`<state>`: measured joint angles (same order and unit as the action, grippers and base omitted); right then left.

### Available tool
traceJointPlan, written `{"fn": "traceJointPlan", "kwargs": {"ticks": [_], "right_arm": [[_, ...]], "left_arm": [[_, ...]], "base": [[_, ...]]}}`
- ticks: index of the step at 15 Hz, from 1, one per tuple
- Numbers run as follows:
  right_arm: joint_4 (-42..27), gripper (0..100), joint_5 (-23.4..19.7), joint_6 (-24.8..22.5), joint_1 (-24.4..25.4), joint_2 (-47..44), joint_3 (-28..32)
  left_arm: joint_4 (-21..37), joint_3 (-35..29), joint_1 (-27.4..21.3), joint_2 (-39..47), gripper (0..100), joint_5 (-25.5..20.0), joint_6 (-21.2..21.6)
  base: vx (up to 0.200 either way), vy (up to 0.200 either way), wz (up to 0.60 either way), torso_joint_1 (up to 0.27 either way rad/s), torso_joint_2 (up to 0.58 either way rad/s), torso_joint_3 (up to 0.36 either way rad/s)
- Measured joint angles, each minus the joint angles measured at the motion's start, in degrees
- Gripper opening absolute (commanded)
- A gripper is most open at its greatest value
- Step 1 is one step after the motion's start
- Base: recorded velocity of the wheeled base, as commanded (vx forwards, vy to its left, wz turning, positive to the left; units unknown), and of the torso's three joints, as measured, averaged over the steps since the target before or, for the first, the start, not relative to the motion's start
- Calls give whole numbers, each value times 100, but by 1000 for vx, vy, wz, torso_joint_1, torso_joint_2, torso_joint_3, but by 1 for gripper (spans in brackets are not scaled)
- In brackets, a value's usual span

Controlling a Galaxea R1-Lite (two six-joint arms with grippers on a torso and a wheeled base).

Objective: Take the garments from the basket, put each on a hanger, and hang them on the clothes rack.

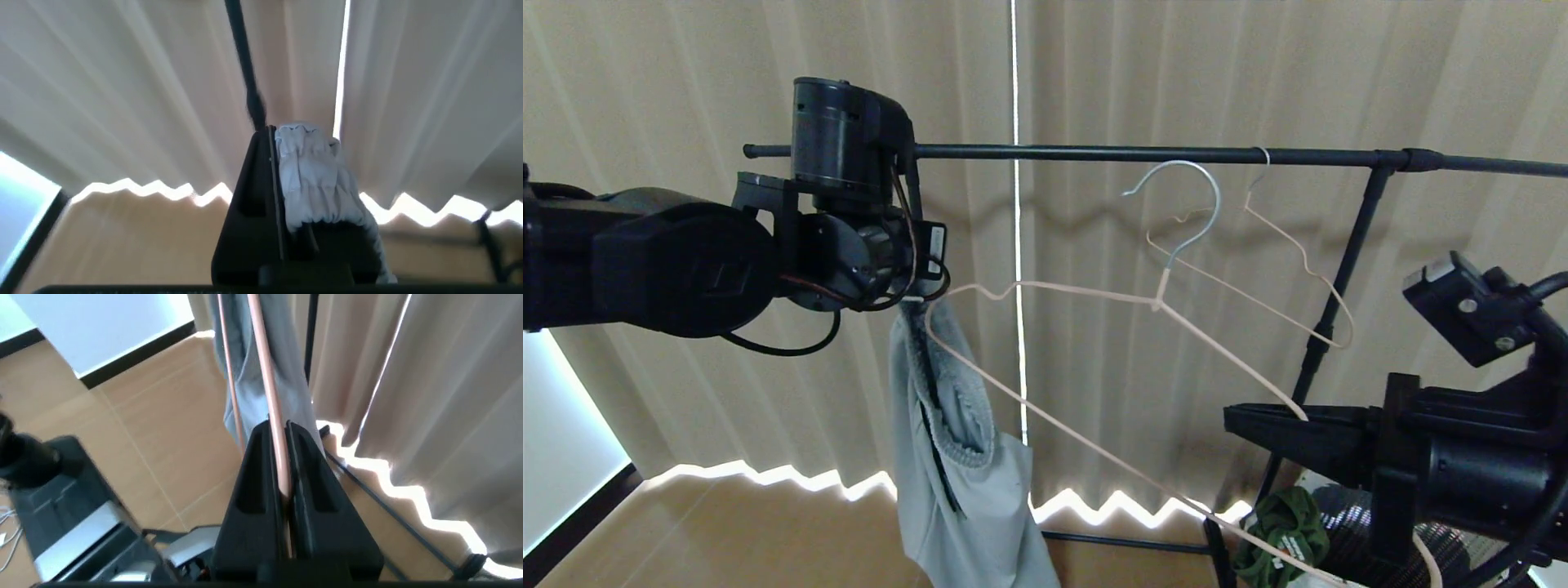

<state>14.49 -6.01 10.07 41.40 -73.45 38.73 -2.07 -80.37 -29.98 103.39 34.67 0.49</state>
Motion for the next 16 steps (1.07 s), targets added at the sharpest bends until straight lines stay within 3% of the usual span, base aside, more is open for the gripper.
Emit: {"fn": "traceJointPlan", "kwargs": {"ticks": [2, 9, 16], "right_arm": [[124, 0, 172, 9, 0, -347, 123], [157, 0, 778, 788, 355, -1241, 650], [162, 0, 1492, 1530, 680, -1963, 1295]], "left_arm": [[407, -105, -6, -16, 0, 1, 30], [577, -118, -9, -113, 0, 1, -124], [601, 488, -15, -629, 0, 1, -157]], "base": [[0, 0, 0, 0, 0, 0], [0, 0, 0, 0, 0, 0], [0, 0, 0, 0, 0, 0]]}}
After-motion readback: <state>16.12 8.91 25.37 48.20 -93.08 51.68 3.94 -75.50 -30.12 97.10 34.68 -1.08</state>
